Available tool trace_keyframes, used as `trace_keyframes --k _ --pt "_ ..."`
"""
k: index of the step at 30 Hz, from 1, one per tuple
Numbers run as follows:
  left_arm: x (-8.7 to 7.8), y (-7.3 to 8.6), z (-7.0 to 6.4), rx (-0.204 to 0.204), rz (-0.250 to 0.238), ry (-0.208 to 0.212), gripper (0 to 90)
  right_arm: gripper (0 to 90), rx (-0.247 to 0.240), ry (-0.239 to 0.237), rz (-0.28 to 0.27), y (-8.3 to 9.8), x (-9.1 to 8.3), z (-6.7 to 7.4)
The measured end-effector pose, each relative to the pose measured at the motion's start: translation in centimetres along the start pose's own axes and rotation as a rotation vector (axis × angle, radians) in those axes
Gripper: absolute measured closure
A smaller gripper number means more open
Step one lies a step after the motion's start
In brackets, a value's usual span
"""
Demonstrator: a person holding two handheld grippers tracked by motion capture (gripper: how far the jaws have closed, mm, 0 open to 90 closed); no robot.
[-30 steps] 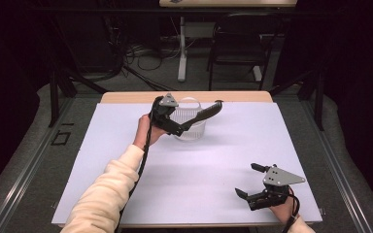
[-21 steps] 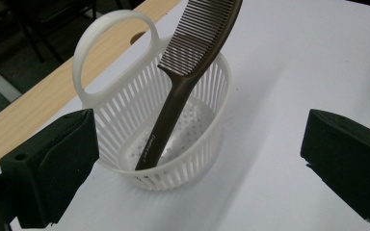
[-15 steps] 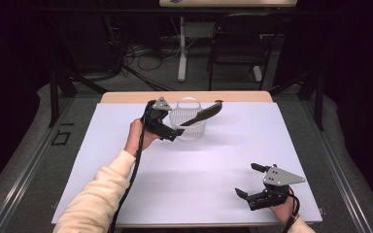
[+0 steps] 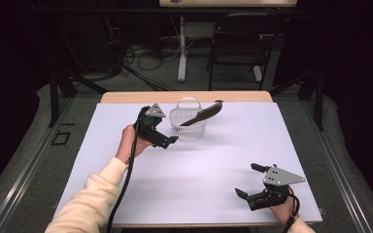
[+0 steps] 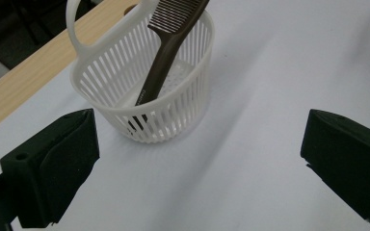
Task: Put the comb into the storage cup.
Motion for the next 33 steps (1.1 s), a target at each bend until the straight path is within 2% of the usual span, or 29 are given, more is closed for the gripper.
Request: trace_keyframes --k 15,28,33 --pt "-2.3 3.3 -0.5 -0.006 0.023 -0.012 0.0 0.0 0.001 -0.001 0.002 0.0 0.0 0.0" --pt "-4.1 5.9 -0.9 -0.038 0.017 -0.029 0.0 0.0 0.005 -0.002 0.002 0.0 0.0 0.1" --pt "-4.6 7.1 -1.2 -0.049 0.029 -0.039 0.0 0.0 0.003 -0.001 0.003 0.0 0.0 0.1"
Point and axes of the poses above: each handheld gripper's, and its own axes: x roughly forward along the jaws, y roughly out of its underside, z roughly to its left, the point moved 9 cm from there along x, roughly forward along the jaws, and after that the axes turned 9 degrees about -y, right-handed, at the moved point
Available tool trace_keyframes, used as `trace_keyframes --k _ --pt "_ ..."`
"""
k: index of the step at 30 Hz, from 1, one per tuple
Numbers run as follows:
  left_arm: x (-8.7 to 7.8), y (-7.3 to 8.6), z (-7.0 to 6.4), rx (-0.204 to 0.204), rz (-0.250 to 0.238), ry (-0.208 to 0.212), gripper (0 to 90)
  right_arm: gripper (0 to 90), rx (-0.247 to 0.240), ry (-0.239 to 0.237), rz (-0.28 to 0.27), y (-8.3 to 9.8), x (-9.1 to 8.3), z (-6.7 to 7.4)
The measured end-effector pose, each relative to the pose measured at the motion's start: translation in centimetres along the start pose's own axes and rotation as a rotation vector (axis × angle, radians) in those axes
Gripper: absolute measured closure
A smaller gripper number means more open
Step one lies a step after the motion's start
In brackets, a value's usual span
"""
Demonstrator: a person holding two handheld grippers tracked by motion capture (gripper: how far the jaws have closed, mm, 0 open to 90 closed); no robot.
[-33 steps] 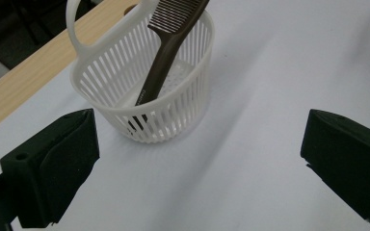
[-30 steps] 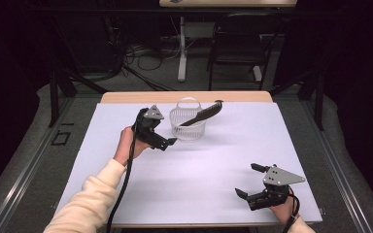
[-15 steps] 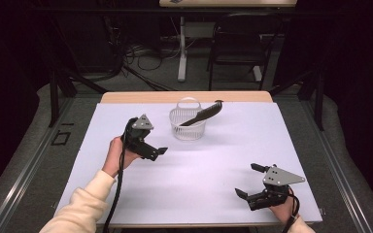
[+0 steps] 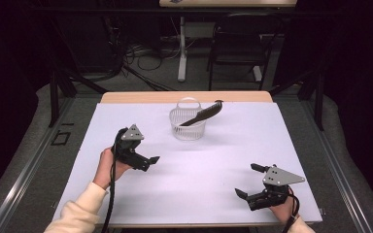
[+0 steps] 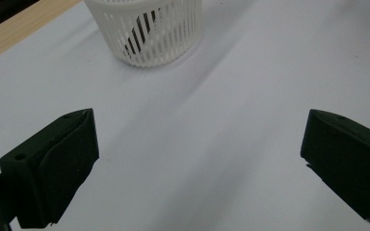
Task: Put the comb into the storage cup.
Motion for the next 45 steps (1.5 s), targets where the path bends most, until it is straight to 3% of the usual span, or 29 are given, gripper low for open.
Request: trace_keyframes --k 27,32,45 --pt "-3.4 5.4 -0.1 -0.065 0.011 -0.068 0.0 0.0 0.007 0.003 0.005 0.1 0.1 0.0" --pt "-3.7 6.6 -0.3 -0.095 0.018 -0.078 0.0 0.0 0.004 0.002 0.007 0.1 0.1 0.0" --pt "-3.7 8.7 -0.9 -0.148 -0.017 -0.11 0.0 0.0 0.005 0.0 0.015 0.2 0.2 0.0"
Point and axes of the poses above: each handheld gripper's, and its own axes: x roughly forward along the jaws, y roughly out of its underside, z roughly to its left, the point moved 9 cm from there along x, roughly forward along the jaws, and after that the axes turned 9 degrees about -y, right-handed, at the moved point
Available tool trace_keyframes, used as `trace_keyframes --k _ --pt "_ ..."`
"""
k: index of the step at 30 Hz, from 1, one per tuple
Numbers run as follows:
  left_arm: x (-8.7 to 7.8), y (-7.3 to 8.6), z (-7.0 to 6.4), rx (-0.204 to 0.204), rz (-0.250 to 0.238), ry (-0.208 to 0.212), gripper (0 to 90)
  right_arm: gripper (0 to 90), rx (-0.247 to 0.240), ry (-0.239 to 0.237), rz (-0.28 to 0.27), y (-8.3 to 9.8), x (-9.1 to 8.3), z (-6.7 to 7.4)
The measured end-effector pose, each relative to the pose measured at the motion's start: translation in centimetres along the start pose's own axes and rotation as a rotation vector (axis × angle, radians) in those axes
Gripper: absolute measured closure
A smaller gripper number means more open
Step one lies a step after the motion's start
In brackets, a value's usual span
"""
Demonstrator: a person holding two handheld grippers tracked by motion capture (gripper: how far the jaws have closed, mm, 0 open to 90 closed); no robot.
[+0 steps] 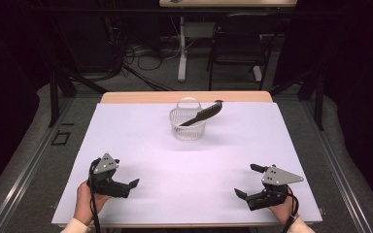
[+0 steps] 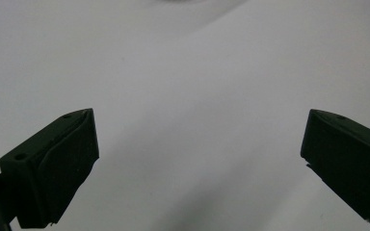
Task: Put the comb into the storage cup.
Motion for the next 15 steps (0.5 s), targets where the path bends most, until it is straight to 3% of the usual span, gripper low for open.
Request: trace_keyframes --k 8,15 --pt "0.2 1.1 -0.3 -0.028 -0.01 -0.016 0.0 0.0 0.004 -0.003 0.002 0.0 0.0 0.0" --pt "0.1 1.3 -0.4 -0.018 -0.045 -0.017 0.0 0.0 0.007 -0.005 0.001 0.1 0.1 0.1"
Point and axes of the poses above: each handheld gripper's, and its own axes: x roughly forward along the jaws, y roughly out of its underside, z roughly to its left, the point moved 9 cm from there along x, roughly forward along the jaws, and after that the axes turned 9 degrees about -y, right-handed, at the moved point
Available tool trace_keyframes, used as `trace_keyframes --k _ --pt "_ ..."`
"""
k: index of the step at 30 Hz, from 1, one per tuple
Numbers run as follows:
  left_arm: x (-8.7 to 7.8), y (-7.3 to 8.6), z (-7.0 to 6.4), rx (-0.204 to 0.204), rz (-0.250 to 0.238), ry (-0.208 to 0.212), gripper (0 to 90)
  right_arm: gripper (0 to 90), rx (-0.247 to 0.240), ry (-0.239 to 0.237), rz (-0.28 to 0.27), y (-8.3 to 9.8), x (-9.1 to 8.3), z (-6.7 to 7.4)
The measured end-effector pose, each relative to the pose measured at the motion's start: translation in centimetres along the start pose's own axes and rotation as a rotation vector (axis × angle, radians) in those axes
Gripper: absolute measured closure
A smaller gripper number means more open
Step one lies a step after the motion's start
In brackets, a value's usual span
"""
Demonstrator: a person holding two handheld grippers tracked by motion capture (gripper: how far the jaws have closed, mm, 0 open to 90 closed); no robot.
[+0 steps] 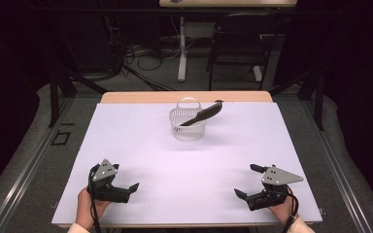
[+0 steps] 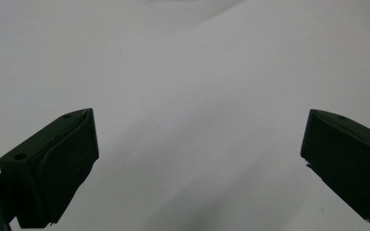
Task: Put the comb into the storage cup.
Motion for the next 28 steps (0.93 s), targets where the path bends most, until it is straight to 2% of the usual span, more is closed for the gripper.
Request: trace_keyframes --k 2,9,15,21,28 --pt "-0.1 0.0 -0.1 -0.011 -0.02 -0.002 0.0 0.0 -0.001 -0.001 0.001 0.0 0.0 0.0" --pt "-0.2 0.3 -0.4 -0.007 -0.052 -0.002 0.0 0.0 -0.001 -0.003 0.003 0.0 0.0 0.0" --pt "-0.3 1.0 -0.9 0.008 -0.043 0.002 0.0 0.0 0.0 -0.001 0.002 0.0 -0.1 0.0" --pt "-0.4 0.9 -1.2 0.023 -0.048 0.007 0.0 0.0 -0.003 0.002 0.0 0.0 -0.1 -0.1" --pt "-0.6 0.8 -0.8 0.015 -0.058 0.002 0.0 0.0 -0.007 0.001 -0.003 0.0 -0.1 -0.1"
Point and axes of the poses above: each handheld gripper's, and its own axes: x roughly forward along the jaws, y roughly out of its underside, z roughly to its left, the point moved 9 cm from there along x, roughly forward along the jaws, and after that the axes turned 9 degrees about -y, right-handed, at the moved point
